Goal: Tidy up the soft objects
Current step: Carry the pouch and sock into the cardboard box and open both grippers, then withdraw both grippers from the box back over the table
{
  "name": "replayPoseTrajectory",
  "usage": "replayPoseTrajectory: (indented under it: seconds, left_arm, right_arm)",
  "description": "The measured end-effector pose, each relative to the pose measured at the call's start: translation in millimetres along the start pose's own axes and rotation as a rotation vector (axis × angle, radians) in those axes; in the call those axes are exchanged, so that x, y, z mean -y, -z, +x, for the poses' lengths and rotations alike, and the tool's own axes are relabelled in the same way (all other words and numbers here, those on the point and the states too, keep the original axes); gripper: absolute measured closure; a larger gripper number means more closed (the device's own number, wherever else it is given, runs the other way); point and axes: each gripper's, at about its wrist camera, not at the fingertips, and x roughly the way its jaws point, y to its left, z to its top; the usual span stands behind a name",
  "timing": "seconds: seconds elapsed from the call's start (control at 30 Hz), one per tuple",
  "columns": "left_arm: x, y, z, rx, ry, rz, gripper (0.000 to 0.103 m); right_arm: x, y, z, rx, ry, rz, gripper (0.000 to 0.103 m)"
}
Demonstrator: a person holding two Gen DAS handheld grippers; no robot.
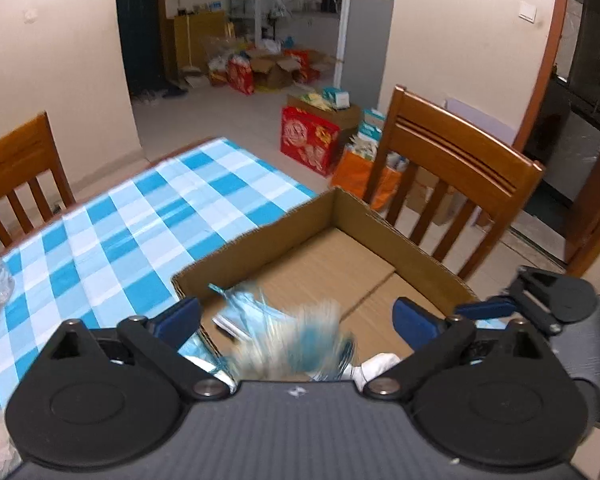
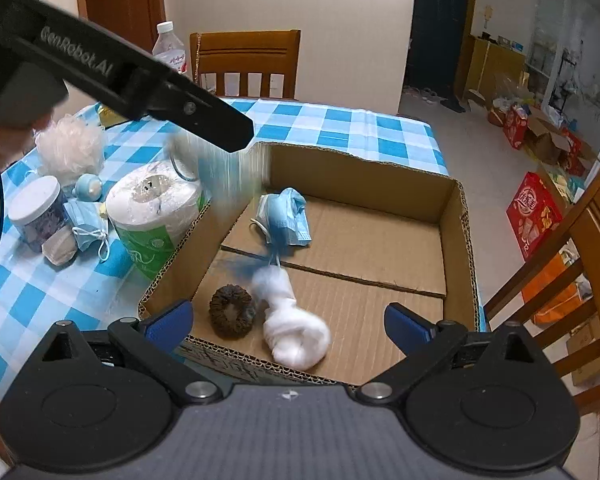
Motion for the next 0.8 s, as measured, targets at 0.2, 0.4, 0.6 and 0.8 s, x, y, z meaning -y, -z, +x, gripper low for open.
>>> replayPoseTrajectory:
  seconds: [0.2,0.4,0.6,0.8]
  left_arm:
    - [-0.4,12.3,2.9,-0.032,-0.018,0.000,0.001]
    - [0.4,29.2,-6.6,-0.039,-0.028,-0.001,0.001]
    - [1.3,46.3,-19.8,-0.025,-0.054,-0.010,0.001]
    - [-1.9,70.6,-34.0,-0.023,-0.084,-0.062,0.001]
  right_arm:
    - [-2.4,2.3,-2.3,0.005,0.001,0.019,0.000]
    - [-9.4,0.9,-3.6,-0.001,0.003,0.024,0.000]
    - [-20.4,1.9,-7.6,0.005,0.012,0.015,0.000]
    - [-38.1,7.4,-7.8,-0.014,-0.001,-0.015,0.000]
